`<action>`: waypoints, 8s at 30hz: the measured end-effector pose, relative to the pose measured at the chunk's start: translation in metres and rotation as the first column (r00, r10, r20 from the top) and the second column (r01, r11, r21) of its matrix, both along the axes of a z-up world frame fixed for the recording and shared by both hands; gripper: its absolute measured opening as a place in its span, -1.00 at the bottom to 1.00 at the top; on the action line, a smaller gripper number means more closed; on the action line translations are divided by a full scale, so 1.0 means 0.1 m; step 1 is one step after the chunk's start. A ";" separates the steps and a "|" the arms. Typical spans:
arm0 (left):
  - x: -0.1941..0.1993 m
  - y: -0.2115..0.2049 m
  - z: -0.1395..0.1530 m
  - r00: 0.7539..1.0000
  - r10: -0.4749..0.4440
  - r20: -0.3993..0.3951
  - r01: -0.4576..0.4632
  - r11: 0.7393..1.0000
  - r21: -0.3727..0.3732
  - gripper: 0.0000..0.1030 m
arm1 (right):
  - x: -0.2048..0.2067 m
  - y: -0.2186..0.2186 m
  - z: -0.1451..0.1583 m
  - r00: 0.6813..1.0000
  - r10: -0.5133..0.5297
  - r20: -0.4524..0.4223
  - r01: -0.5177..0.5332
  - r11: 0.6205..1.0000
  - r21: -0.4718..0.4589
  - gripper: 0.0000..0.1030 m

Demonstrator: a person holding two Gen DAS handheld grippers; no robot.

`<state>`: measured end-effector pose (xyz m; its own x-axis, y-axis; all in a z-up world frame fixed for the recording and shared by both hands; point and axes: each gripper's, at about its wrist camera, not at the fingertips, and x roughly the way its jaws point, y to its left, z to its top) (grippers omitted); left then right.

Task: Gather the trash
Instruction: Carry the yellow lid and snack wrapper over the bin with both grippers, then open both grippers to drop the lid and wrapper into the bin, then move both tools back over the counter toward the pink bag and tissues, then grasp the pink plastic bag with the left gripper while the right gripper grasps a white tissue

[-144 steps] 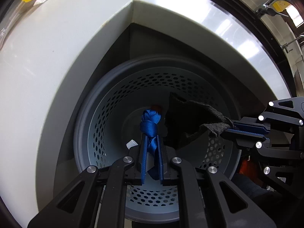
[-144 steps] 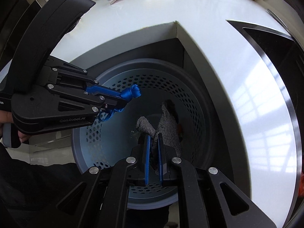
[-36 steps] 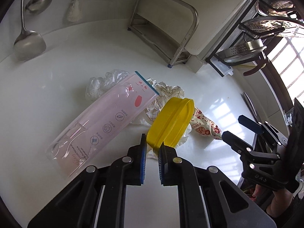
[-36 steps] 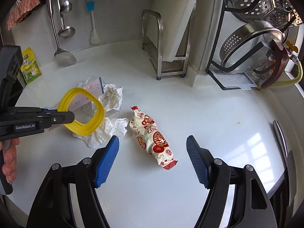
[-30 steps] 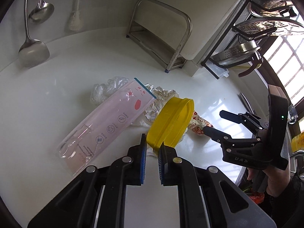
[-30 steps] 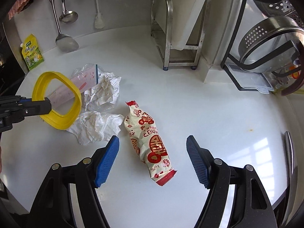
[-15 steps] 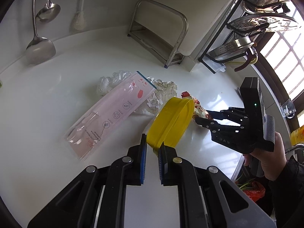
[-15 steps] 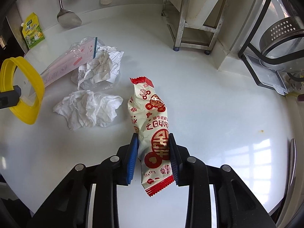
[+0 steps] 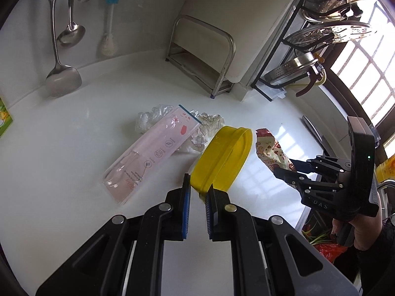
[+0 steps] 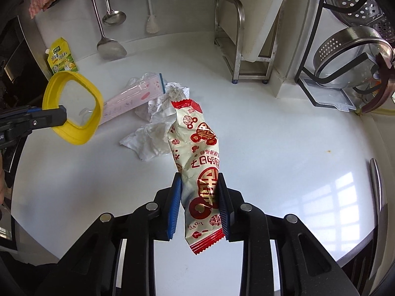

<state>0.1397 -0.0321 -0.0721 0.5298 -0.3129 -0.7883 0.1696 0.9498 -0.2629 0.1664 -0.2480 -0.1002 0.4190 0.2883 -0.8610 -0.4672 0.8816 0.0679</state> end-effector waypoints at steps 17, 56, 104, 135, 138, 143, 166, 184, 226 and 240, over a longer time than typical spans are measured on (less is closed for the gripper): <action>-0.80 0.07 0.11 0.997 -0.083 0.007 0.082 0.996 0.045 -0.78 | -1.32 0.05 0.24 0.999 -0.046 0.005 0.044 0.988 0.147 -0.48; -2.03 -0.42 -0.32 0.913 -0.394 -0.103 0.405 0.907 0.115 -0.78 | -2.94 0.10 -0.08 0.987 -0.093 -0.133 0.115 0.979 0.167 -0.48; -2.21 -0.74 -1.47 0.831 -0.454 -0.321 0.531 0.820 0.213 -0.78 | -3.08 0.38 -0.98 0.960 -0.072 -0.271 0.063 0.997 -0.041 -0.47; -2.23 -0.70 -1.10 0.867 -0.448 -0.217 0.493 0.833 0.251 0.44 | -2.97 0.24 -0.68 0.973 -0.088 -0.211 0.092 0.996 0.007 0.10; -2.22 -0.67 -0.92 0.875 -0.447 -0.186 0.480 0.850 0.217 0.45 | -2.93 0.20 -0.55 0.974 -0.093 -0.205 0.106 0.993 0.051 0.10; -2.14 -0.59 -0.57 0.895 -0.428 -0.125 0.444 0.879 0.172 0.47 | -2.90 0.18 -0.28 0.983 -0.095 -0.156 0.109 0.990 0.084 0.11; -1.23 0.08 0.11 0.983 -0.176 0.056 0.166 0.973 0.158 0.61 | -1.91 0.24 0.49 0.986 -0.143 0.085 0.133 0.984 0.115 0.39; -0.79 0.31 0.19 0.991 -0.100 0.085 0.085 0.982 0.168 0.63 | -1.32 0.34 0.48 0.983 -0.146 0.115 0.136 0.987 0.090 0.47; 0.63 0.60 -0.68 0.991 -0.129 -0.048 0.135 0.976 0.173 0.70 | 0.73 0.70 -0.56 0.980 -0.199 0.000 0.199 0.980 0.030 0.56; 0.86 0.32 -1.05 0.969 -0.220 -0.111 0.242 0.937 0.253 0.24 | 0.58 0.71 -0.69 0.993 -0.111 -0.036 0.111 0.994 -0.015 -0.70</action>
